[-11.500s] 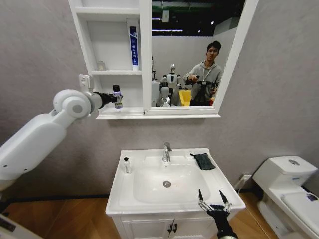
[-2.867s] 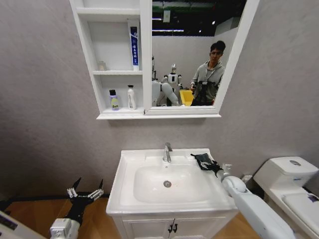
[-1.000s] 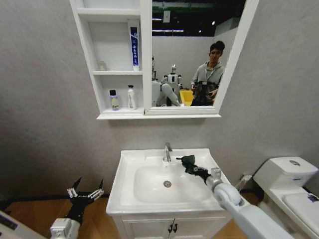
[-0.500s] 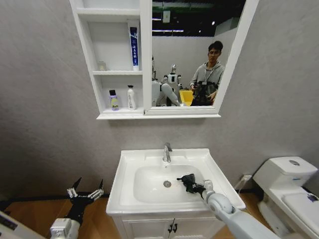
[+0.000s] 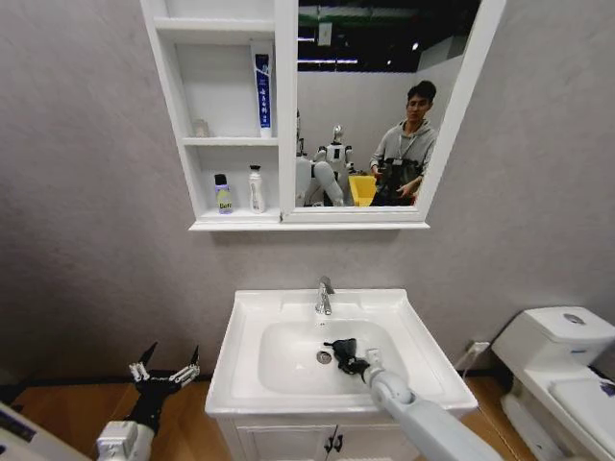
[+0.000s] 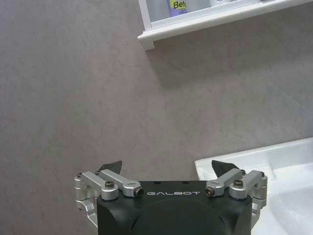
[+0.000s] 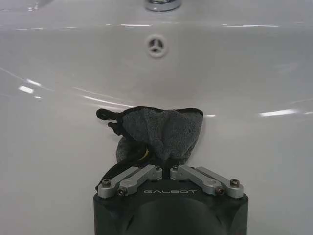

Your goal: Move facial cleanser and shampoo from washbasin to cabinet, then wipe washbasin with towel.

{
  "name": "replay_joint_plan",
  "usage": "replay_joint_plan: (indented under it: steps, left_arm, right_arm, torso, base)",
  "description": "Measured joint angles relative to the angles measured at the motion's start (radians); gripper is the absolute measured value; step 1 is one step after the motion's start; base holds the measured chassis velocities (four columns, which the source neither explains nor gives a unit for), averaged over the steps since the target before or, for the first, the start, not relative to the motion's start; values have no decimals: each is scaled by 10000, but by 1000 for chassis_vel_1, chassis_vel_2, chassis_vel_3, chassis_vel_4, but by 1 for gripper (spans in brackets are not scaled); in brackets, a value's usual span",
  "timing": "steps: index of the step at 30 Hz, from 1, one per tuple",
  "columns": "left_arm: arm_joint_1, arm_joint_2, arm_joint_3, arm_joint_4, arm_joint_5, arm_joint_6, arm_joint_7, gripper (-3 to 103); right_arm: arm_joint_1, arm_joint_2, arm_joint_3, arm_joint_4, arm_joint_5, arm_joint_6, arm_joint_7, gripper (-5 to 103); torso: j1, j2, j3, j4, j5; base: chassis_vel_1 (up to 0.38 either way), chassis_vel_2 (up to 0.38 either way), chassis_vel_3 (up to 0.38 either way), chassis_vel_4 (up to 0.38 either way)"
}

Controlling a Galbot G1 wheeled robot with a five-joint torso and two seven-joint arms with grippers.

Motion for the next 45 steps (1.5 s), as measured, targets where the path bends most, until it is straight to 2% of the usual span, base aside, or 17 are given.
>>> replay_joint_plan:
  steps: [6, 9, 12, 13, 15, 16, 18, 19, 21, 23, 28, 31, 36, 38, 41, 44, 45]
  left_arm:
    - [0, 0, 0, 0, 0, 0, 0, 100]
    - [0, 0, 0, 0, 0, 0, 1, 100]
    - [0, 0, 0, 0, 0, 1, 0, 100]
    - [0, 0, 0, 0, 0, 1, 0, 100]
    - [0, 0, 0, 0, 0, 1, 0, 100]
    - [0, 0, 0, 0, 0, 1, 0, 100]
    - [0, 0, 0, 0, 0, 2, 0, 100]
    - [0, 0, 0, 0, 0, 2, 0, 100]
    - [0, 0, 0, 0, 0, 1, 0, 100]
    - [0, 0, 0, 0, 0, 2, 0, 100]
    - [0, 0, -1, 0, 1, 2, 0, 100]
    - [0, 0, 0, 0, 0, 2, 0, 100]
    - [0, 0, 0, 0, 0, 2, 0, 100]
    - [0, 0, 0, 0, 0, 2, 0, 100]
    - [0, 0, 0, -1, 0, 2, 0, 100]
    - [0, 0, -1, 0, 1, 2, 0, 100]
    - [0, 0, -1, 0, 0, 2, 0, 100]
  right_arm:
    - [486, 829, -802, 280, 1102, -192, 120, 2]
    - [533, 849, -802, 459, 1298, -233, 248, 2]
    - [183, -130, -226, 530, 1289, -303, 262, 2]
    - [183, -130, -226, 530, 1289, -303, 262, 2]
    - [-107, -945, 296, 584, 1028, -313, 159, 2]
    - [-107, -945, 296, 584, 1028, -313, 159, 2]
    - [-344, -1706, 878, 812, 878, -322, 56, 2]
    - [-344, -1706, 878, 812, 878, -322, 56, 2]
    - [-404, -2256, 1223, 1210, 1174, -349, -19, 2]
    - [-304, -2314, 1182, 1268, 1266, -351, -89, 2]
    - [230, -1614, 519, 886, 1338, -380, -478, 2]
    - [812, -837, -189, 358, 1294, -394, -632, 2]
    - [1376, -78, -646, -272, 1160, -376, -697, 2]
    - [1759, 540, -846, -918, 953, -289, -748, 2]
    - [1841, 543, -845, -1253, 823, -258, -758, 2]
    - [1695, 46, -651, -1155, 802, -299, -623, 2]
    - [1532, -305, -517, -982, 801, -323, -555, 2]
  torso:
    - [-6, -2, 6, -7, 10]
    - [-9, -2, 4, 9, 8]
    - [-9, -2, 2, 4, 5]
    - [-9, -2, 2, 4, 5]
    - [-8, -1, 2, -2, 6]
    - [-8, -1, 2, -2, 6]
    - [-7, -2, 2, -3, 2]
    - [-7, -2, 2, -3, 2]
    - [-7, 0, 0, 0, -2]
    - [-7, 1, 0, 2, -2]
    - [-5, 0, 1, 8, 5]
    - [-6, 0, 0, 7, -1]
    - [-6, 0, 0, 6, -2]
    - [-5, 0, 0, 10, 0]
    - [-5, -1, 1, 10, 3]
    - [-5, 0, 0, 7, -2]
    - [-5, 0, 0, -2, -3]
  base:
    - [0, 0, 0, 0]
    - [0, 0, 0, 0]
    - [0, 0, 0, 0]
    - [0, 0, 0, 0]
    - [0, 0, 0, 0]
    - [0, 0, 0, 0]
    - [0, 0, 0, 0]
    - [0, 0, 0, 0]
    - [0, 0, 0, 0]
    - [0, 0, 0, 0]
    - [0, 0, 0, 0]
    - [0, 0, 0, 0]
    - [0, 0, 0, 0]
    - [0, 0, 0, 0]
    - [0, 0, 0, 0]
    - [0, 0, 0, 0]
    - [0, 0, 0, 0]
